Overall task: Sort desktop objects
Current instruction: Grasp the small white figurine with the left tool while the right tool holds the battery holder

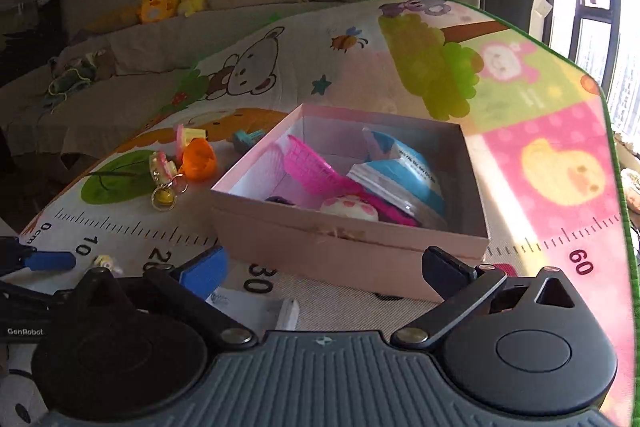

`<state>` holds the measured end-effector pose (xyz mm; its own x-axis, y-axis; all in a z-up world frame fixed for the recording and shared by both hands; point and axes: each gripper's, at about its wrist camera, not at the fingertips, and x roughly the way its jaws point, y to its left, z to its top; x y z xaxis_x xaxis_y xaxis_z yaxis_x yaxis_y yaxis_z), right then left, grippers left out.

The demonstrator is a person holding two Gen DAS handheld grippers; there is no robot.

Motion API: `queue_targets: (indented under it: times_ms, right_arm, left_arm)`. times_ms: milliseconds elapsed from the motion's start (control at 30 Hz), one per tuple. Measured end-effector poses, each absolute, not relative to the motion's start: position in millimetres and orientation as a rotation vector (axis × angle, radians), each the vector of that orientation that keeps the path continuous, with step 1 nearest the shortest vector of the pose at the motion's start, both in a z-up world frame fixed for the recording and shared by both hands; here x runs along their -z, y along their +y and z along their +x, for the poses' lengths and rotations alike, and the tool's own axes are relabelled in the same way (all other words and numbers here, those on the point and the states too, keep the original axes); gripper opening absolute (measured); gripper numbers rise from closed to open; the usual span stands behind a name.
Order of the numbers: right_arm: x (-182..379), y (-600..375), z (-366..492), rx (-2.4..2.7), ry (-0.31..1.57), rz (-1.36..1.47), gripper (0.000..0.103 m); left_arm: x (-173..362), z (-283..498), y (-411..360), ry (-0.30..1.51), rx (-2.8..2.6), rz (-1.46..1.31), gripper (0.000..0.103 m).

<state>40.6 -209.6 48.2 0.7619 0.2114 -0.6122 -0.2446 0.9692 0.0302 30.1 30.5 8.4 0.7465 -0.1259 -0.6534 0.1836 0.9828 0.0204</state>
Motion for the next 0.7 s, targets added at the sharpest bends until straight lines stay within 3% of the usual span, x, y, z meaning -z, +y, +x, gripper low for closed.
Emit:
queue_targets:
  times_ms: [333, 467, 700]
  right_arm:
    - [-16.6, -170.2, 45.5, -0.274, 0.763, -0.088, 0.102]
    - [-17.5, -176.3, 44.0, -0.262, 0.755, -0.101, 0.081]
    - [-19.3, -207.7, 25.1, -0.181, 0.755, -0.079, 0.08]
  left_arm:
    - [-8.2, 29.4, 37.7, 0.717, 0.131, 0.083, 0.08]
    - [-7.8, 28.6, 36.9, 0.721, 0.129, 0.081, 0.082]
    - [-10.0, 24.3, 30.1, 0.723, 0.202, 0.045, 0.082]
